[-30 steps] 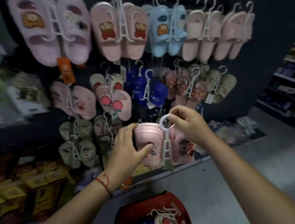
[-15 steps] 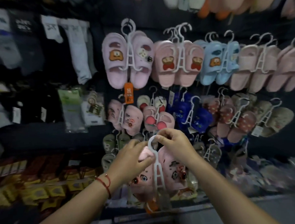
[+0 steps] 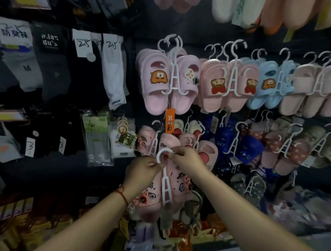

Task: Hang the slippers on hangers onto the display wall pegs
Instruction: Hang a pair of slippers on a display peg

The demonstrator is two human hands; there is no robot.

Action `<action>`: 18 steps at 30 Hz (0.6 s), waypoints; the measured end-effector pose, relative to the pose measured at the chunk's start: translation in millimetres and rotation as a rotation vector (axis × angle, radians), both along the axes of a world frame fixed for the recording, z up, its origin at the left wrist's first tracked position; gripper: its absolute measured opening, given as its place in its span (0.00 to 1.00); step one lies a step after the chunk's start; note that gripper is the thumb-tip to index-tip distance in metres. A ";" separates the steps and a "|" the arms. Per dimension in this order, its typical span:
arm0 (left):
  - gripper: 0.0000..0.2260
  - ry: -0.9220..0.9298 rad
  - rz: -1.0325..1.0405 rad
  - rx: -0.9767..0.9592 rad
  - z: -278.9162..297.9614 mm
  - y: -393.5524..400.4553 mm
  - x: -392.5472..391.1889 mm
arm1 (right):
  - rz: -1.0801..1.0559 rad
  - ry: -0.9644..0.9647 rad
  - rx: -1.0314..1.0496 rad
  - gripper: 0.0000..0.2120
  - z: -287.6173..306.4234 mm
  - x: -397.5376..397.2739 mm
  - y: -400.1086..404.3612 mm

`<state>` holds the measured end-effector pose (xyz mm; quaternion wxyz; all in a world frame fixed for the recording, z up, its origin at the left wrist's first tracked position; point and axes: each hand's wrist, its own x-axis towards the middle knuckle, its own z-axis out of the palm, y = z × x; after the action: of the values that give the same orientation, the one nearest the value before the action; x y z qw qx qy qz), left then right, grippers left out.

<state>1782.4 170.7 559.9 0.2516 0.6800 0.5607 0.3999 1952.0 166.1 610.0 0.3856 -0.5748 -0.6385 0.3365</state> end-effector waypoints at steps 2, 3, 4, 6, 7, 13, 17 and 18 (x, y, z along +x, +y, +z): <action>0.18 0.031 0.013 -0.049 1.7 14.2 -2.1 | -0.036 0.069 -0.057 0.06 -2.0 -4.9 14.4; 0.17 0.048 0.029 -0.062 2.0 20.5 -2.4 | -0.044 0.121 -0.074 0.06 -2.2 -6.7 21.8; 0.18 0.061 0.049 -0.072 2.8 26.3 -2.0 | -0.059 0.178 -0.098 0.09 -0.1 -9.0 28.1; 0.20 0.045 0.074 -0.096 1.2 37.7 -0.7 | -0.084 0.232 -0.161 0.08 4.6 -11.5 42.3; 0.21 0.013 0.069 -0.101 -0.3 42.7 -0.4 | -0.089 0.231 -0.202 0.08 3.3 -12.7 51.4; 0.26 -0.027 0.100 -0.037 -7.7 72.1 1.3 | -0.207 0.496 -0.381 0.08 -25.4 -24.7 88.9; 0.24 0.066 0.097 0.031 -12.2 96.2 3.3 | -0.228 0.722 -0.388 0.09 -39.6 -28.4 107.3; 0.24 0.078 0.085 0.065 -13.0 102.3 2.6 | -0.209 0.781 -0.380 0.10 -41.4 -28.1 111.9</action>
<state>1785.0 273.0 546.9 0.1904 0.6784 0.5852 0.4014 1923.9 278.0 568.6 0.5173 -0.5268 -0.3102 0.5989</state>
